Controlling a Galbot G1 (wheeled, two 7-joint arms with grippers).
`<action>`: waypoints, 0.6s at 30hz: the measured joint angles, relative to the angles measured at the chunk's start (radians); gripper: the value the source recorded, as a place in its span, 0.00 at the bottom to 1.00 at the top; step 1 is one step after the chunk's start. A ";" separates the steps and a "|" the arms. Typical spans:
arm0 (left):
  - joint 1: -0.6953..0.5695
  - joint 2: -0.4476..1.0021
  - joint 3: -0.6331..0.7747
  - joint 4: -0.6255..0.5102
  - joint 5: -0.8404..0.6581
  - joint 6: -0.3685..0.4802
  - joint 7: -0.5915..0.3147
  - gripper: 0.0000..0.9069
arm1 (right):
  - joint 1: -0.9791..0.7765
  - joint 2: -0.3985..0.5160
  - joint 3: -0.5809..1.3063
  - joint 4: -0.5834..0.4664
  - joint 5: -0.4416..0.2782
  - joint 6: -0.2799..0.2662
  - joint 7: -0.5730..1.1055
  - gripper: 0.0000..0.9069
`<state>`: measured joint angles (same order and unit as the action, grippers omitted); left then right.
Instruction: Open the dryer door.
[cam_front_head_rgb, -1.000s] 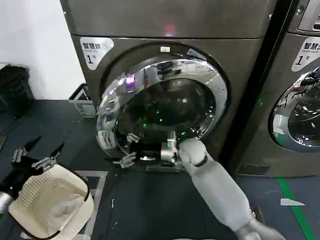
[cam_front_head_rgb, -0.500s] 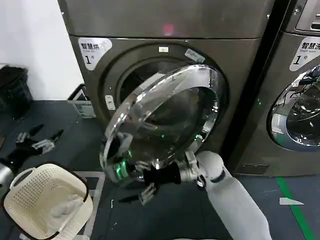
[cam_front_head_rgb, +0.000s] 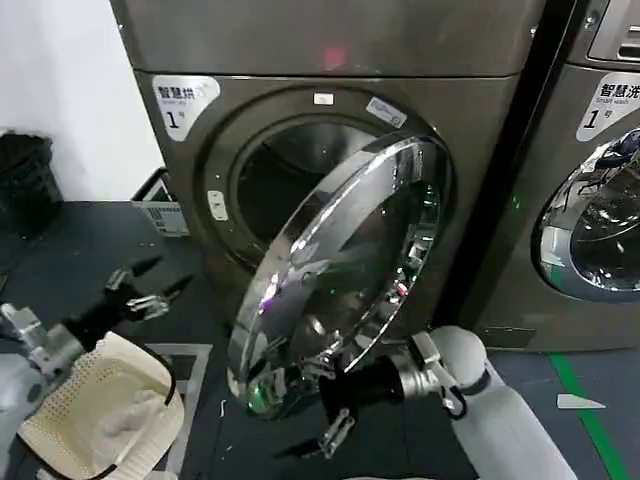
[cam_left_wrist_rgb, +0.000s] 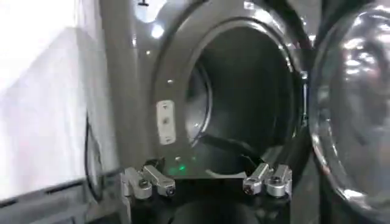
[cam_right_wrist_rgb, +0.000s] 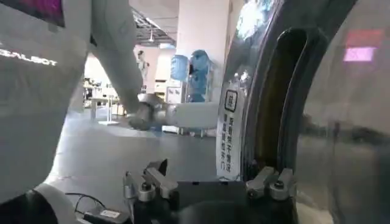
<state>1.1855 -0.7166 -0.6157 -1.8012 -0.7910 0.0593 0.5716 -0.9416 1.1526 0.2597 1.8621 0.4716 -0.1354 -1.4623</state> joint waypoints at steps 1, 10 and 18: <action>-0.002 -0.002 0.013 -0.002 -0.002 -0.004 0.017 1.00 | -0.010 -0.001 0.011 0.006 0.001 0.000 -0.001 1.00; -0.056 0.000 0.125 -0.023 -0.031 -0.020 0.083 1.00 | -0.098 -0.007 0.185 0.026 0.036 0.001 0.014 1.00; -0.112 -0.022 0.228 -0.055 -0.043 -0.010 0.107 1.00 | -0.200 0.019 0.375 0.091 0.054 -0.001 0.023 1.00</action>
<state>1.0734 -0.7383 -0.3880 -1.8566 -0.8341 0.0494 0.6784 -1.1412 1.1718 0.6350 1.9535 0.5255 -0.1367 -1.4396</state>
